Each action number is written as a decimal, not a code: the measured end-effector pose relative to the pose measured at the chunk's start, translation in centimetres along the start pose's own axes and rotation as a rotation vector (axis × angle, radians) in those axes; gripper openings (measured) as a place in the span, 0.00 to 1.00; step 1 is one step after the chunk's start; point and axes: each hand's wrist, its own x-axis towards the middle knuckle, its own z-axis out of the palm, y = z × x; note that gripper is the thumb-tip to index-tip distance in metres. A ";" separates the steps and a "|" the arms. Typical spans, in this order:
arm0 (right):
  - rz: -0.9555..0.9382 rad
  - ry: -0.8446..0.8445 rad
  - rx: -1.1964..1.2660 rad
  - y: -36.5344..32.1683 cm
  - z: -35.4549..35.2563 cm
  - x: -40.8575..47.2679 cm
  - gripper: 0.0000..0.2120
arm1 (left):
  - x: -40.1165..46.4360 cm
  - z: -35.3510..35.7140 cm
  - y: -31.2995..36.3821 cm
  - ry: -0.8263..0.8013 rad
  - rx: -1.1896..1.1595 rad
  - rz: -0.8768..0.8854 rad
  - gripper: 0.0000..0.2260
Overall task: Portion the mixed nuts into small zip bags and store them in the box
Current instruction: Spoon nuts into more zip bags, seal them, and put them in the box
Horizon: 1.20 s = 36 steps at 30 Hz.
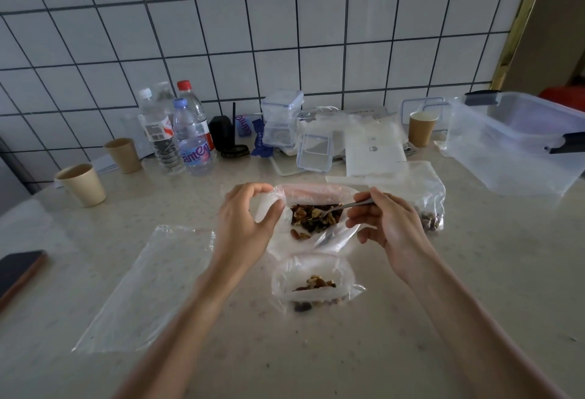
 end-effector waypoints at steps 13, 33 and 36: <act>-0.062 -0.202 -0.114 -1.8 -0.5 -1.1 0.19 | -6.2 -2.9 1.9 -0.380 0.035 -0.192 0.12; -0.448 -0.416 -0.355 -1.3 1.0 -2.1 0.21 | -6.2 -2.3 0.6 -0.344 -0.022 -0.179 0.07; -0.278 -0.219 -0.178 -1.1 0.8 -1.6 0.20 | -5.7 -2.6 0.5 -0.307 -0.001 -0.159 0.10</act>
